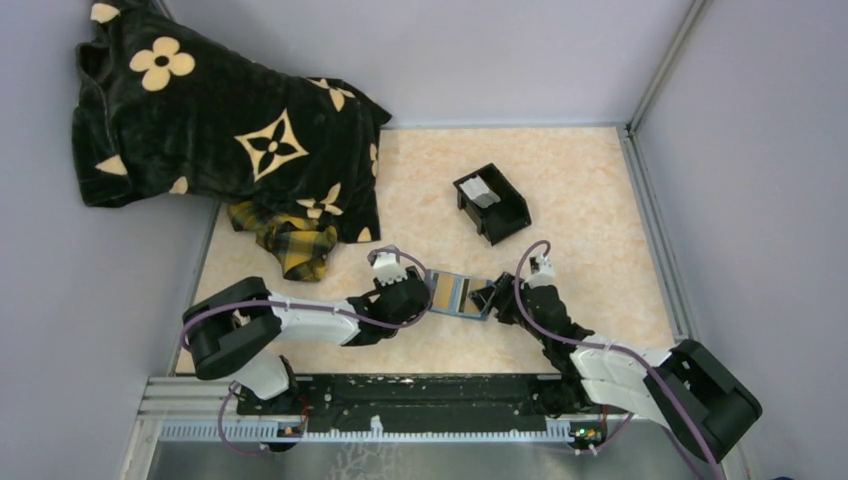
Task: Put the credit cards into the card holder
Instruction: Close the card holder at the center of the board.
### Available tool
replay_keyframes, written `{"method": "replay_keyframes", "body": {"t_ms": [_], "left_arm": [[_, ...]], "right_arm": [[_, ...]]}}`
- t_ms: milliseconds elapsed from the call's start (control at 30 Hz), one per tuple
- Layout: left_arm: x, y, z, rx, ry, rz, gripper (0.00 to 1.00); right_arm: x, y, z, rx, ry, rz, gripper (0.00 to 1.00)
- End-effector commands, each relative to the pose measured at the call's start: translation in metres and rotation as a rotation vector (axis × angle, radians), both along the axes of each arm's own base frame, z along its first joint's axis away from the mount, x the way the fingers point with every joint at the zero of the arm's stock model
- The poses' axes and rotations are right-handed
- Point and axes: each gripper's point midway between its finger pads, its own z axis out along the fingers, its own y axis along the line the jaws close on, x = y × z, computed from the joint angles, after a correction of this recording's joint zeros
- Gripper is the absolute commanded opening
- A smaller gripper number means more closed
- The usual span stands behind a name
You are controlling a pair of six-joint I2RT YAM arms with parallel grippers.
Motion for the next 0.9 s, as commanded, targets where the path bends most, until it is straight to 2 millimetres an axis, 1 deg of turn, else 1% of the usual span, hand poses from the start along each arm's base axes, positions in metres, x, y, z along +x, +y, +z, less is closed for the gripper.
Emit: {"method": "replay_keyframes", "body": {"t_ms": [0, 133, 367, 500, 700, 867], "left_arm": [[-0.041, 0.025, -0.059, 0.128, 0.198, -0.094, 0.59], [-0.048, 0.026, -0.069, 0.14, 0.235, -0.109, 0.58], [-0.06, 0.028, -0.083, 0.153, 0.275, -0.129, 0.58], [-0.064, 0.028, -0.085, 0.142, 0.282, -0.135, 0.57], [-0.066, 0.029, -0.084, 0.139, 0.279, -0.139, 0.57], [-0.066, 0.03, -0.083, 0.136, 0.277, -0.139, 0.57]], "right_arm": [[-0.016, -0.002, -0.023, -0.018, 0.088, 0.031, 0.74], [-0.014, 0.007, -0.011, 0.032, 0.06, 0.05, 0.69], [-0.011, 0.02, 0.018, 0.101, 0.002, 0.065, 0.62], [-0.008, 0.027, 0.03, 0.115, -0.02, 0.069, 0.6], [-0.005, 0.036, 0.038, 0.1, -0.04, 0.077, 0.58], [-0.002, 0.039, 0.048, 0.069, -0.069, 0.072, 0.57]]}}
